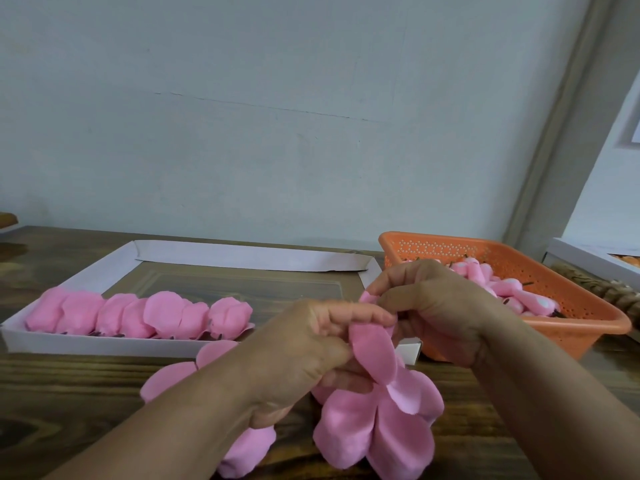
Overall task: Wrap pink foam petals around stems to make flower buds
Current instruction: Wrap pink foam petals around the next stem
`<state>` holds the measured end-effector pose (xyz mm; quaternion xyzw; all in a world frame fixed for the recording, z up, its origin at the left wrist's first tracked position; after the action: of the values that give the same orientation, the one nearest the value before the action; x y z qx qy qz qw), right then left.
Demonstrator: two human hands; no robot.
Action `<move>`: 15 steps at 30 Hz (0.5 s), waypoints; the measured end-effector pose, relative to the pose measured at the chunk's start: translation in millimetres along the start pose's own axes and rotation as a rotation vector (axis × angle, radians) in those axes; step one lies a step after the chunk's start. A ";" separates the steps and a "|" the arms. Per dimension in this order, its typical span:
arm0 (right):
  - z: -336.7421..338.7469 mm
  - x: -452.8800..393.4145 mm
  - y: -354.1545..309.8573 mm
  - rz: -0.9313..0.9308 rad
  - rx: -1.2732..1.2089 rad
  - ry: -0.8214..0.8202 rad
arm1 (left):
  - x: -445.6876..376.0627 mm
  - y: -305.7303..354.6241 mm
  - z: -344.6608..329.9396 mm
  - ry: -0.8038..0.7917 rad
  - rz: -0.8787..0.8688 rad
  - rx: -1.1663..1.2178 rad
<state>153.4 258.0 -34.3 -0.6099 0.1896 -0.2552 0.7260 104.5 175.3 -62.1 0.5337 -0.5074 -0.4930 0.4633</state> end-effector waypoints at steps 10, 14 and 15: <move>-2.3 2.4 1.2 -0.017 -0.013 -0.004 | 3.3 3.6 2.3 -0.018 -0.010 -0.007; -4.6 3.8 1.7 -0.005 0.027 -0.013 | 3.7 1.1 2.5 -0.025 0.027 -0.017; -5.5 4.1 1.3 0.000 0.033 -0.014 | 3.6 0.2 3.0 -0.023 0.035 -0.022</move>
<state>153.6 251.3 -36.5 -0.5995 0.1802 -0.2543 0.7372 101.5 171.7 -62.4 0.5138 -0.5167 -0.4964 0.4719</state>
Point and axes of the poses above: each hand's wrist, its own x-axis away from the middle knuckle, its own z-axis out of the back of the hand, y = z × x, the point moved 10 cm from there along -x, towards the middle knuckle, and after that the axes turned 3 degrees about -y, right-handed, at the moved point
